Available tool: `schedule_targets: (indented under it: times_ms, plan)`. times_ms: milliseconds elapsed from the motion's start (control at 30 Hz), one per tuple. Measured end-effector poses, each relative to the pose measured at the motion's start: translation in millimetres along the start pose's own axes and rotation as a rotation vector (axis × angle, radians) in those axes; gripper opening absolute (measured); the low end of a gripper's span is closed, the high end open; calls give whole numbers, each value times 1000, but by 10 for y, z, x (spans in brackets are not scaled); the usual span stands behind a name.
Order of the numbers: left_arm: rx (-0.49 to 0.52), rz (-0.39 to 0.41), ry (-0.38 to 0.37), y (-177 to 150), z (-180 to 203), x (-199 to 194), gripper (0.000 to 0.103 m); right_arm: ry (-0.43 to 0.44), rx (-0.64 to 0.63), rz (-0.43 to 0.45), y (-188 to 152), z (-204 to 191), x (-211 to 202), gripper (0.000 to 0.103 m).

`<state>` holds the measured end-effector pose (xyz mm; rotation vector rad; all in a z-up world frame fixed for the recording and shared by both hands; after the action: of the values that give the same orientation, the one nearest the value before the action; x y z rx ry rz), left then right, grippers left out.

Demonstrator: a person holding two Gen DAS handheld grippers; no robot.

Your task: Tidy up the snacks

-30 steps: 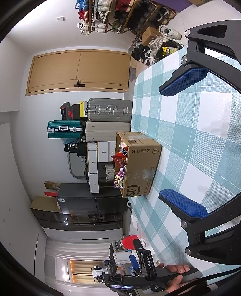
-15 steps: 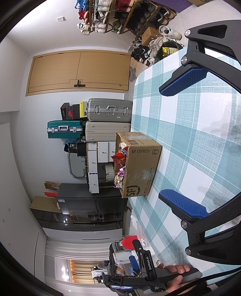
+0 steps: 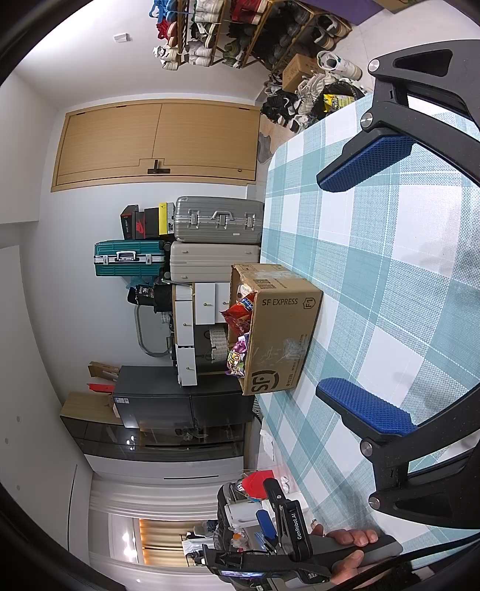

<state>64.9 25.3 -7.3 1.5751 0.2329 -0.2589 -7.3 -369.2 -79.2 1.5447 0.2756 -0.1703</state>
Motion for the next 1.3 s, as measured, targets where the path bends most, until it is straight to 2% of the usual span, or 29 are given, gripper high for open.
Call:
schedule_targets:
  times_ms: [1300]
  plan:
    - [18,6,-14,-31,43,-24,102,0,-1,0,0,-2,2,102]
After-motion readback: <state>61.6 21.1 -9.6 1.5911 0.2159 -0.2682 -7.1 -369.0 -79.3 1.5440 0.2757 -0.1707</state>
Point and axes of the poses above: each gripper's, at about its wrist camera, not at the fingertips, and x roughly the way its jaws point, z to its right, y to its top, the point moved 3 cm from there along x, roughly the way its jaws point, and after that the axes turned 1 degree about -y, right-handed, at the moved point
